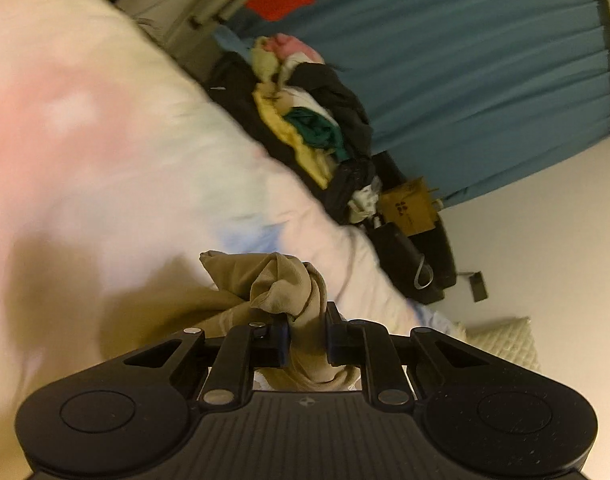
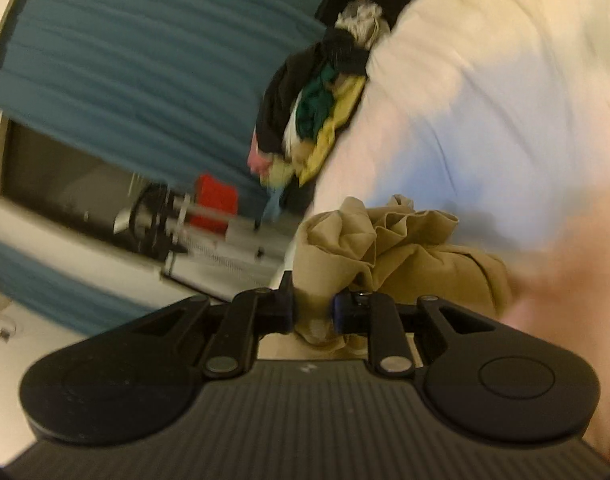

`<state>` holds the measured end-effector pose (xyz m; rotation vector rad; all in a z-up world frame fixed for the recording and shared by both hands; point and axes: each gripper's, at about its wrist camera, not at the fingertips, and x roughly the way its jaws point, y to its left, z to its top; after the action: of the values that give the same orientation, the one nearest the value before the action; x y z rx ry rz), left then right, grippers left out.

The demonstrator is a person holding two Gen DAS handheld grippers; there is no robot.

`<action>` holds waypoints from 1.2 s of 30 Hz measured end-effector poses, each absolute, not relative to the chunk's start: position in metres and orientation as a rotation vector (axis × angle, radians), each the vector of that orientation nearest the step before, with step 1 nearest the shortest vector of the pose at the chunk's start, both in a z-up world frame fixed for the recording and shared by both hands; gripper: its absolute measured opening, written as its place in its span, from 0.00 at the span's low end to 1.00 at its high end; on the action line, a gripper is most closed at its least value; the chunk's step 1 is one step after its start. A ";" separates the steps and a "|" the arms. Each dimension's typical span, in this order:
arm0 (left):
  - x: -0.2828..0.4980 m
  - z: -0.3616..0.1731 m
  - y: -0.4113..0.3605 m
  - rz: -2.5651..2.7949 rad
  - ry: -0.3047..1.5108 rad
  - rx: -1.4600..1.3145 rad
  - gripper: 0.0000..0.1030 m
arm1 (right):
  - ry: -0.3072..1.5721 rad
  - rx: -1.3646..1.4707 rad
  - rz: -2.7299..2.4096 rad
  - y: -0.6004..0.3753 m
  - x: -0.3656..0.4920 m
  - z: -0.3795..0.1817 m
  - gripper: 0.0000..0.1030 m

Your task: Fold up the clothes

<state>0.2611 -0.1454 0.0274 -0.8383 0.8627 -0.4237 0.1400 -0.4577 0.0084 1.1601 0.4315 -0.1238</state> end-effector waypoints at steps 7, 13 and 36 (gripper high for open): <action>0.368 0.041 -0.248 -0.441 0.706 -0.795 0.16 | 0.225 0.977 -0.142 -0.512 0.234 0.036 0.20; 0.391 -0.044 -0.268 -0.447 0.755 -0.675 0.16 | 0.347 0.935 -0.194 -0.523 0.256 -0.062 0.20; 0.237 0.008 -0.229 -0.530 0.675 -0.144 0.48 | 0.562 0.687 -0.268 -0.439 0.128 -0.016 0.23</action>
<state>0.2373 -0.2292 0.0080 -0.1441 0.6748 -0.5301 0.1282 -0.4389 -0.0161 0.6867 0.5617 -0.2683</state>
